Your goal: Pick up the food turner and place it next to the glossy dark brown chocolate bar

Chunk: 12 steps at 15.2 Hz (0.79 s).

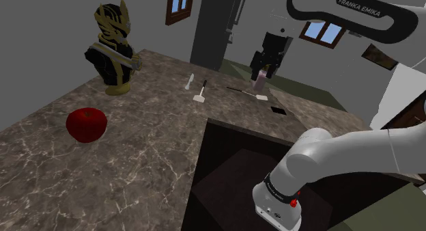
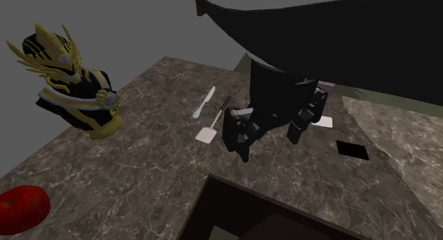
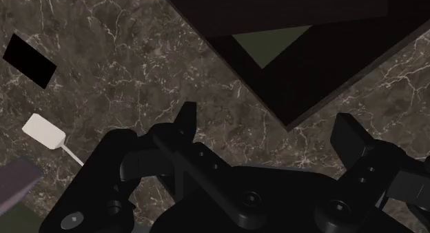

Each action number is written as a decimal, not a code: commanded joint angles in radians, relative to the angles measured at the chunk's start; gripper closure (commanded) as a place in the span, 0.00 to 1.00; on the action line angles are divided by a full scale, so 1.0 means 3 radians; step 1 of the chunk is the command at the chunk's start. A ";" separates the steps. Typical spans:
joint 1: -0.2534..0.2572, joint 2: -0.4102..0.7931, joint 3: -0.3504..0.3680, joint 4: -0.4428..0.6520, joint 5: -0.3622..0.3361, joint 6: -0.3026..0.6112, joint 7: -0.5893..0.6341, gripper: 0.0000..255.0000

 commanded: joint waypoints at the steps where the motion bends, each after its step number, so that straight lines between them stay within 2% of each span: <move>1: 0.0000 0.0000 0.0000 0.0000 0.0000 0.0000 0.0000 0.00; 6: -0.0075 0.0415 0.0076 -0.0080 0.0072 0.0563 0.0386 0.00; 12: -0.0165 0.1018 0.0138 -0.0011 0.0115 0.1181 0.0821 0.00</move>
